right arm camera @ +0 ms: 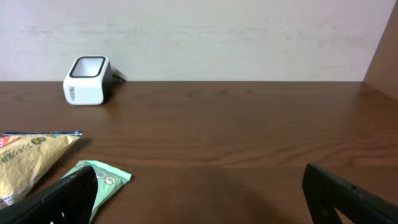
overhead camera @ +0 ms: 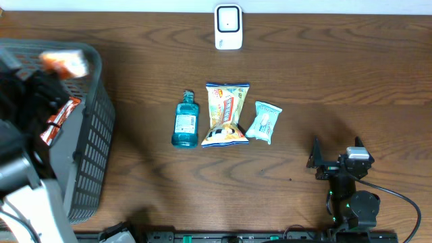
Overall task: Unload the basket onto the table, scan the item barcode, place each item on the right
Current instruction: 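Carry the orange pack and set it right of the green wipes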
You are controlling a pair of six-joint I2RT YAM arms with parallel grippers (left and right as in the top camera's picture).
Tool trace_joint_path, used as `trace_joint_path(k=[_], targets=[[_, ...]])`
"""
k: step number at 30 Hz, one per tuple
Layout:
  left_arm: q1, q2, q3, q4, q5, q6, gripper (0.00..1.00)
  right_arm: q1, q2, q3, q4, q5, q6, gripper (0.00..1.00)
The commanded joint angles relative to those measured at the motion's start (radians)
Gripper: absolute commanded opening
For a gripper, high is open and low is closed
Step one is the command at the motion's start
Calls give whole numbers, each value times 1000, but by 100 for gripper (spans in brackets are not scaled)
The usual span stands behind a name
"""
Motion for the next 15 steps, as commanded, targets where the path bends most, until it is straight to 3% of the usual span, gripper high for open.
trace_joint_path(k=[1,10,15], targets=[[-134,-46,14,9,180,13,8,8,-5,-2,-2,9,13,99],[-684,61,-13,8,167,138,7,8,-5,-2,-2,9,13,99],[-901,231,-19,3,8,142,7,8,-5,-2,-2,9,13,99]])
